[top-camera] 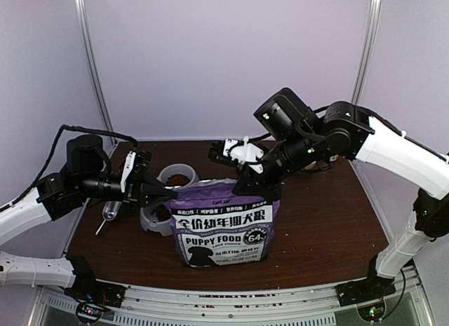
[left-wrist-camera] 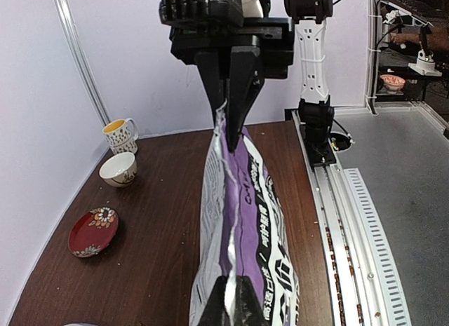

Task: Serve the pet food
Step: Press the seal on the pet food bag.

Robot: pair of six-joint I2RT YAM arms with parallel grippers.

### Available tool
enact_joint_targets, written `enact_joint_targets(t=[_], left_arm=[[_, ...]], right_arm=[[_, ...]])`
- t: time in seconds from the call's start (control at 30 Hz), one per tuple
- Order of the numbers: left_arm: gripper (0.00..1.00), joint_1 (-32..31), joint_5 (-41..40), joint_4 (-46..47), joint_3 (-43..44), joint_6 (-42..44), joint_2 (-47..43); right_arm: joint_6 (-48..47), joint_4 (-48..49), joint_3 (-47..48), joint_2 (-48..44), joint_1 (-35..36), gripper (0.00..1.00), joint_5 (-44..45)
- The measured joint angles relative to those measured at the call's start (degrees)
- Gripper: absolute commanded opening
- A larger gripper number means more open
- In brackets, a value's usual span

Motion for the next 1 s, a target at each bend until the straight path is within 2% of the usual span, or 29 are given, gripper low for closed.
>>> enact_joint_targets(t=[0.03,0.17,0.3,0.33,0.37,0.43,0.5,0.73,0.83,0.87,0.93,1.0], left_arm=[[0.0,0.0,0.0,0.02,0.0,0.0,0.0],[0.0,0.0,0.02,0.04,0.0,0.0,0.0],[0.0,0.0,0.07,0.02,0.0,0.0,-0.02],[0.0,0.0,0.07,0.0,0.0,0.0,-0.04],[0.0,0.0,0.09,0.0,0.0,0.0,-0.04],[0.0,0.0,0.07,0.0,0.0,0.0,-0.04],[0.0,0.0,-0.02,0.02,0.0,0.0,-0.04],[0.0,0.0,0.02,0.02,0.0,0.0,-0.04],[0.0,0.0,0.02,0.07,0.0,0.0,-0.04],[0.0,0.0,0.07,0.04,0.0,0.0,-0.04],[0.0,0.0,0.11,0.02,0.0,0.0,-0.04],[0.0,0.0,0.11,0.02,0.0,0.0,-0.04]], right_arm=[[0.0,0.07,-0.11,-0.11,0.0,0.0,-0.11],[0.09,0.7,-0.9,-0.63,0.0,0.14,-0.17],[0.46,0.39,-1.18,-1.11,-0.28,0.21,0.61],[0.42,0.24,-1.4,-1.4,-0.44,0.21,0.9],[0.5,0.0,-1.64,-1.7,-0.61,0.17,1.2],[0.59,-0.22,-2.1,-2.23,-0.76,0.04,1.55],[0.59,-0.22,-2.62,-2.67,-0.76,0.0,1.36],[0.7,1.03,-4.28,-3.65,-0.72,0.0,0.96],[0.83,1.97,-5.22,-4.26,-0.72,0.2,0.96],[1.07,2.19,-5.51,-4.42,-0.72,0.24,1.05],[1.25,1.84,-5.88,-4.85,-1.09,0.25,1.86],[1.31,1.6,-6.45,-5.57,-1.66,0.2,2.62]])
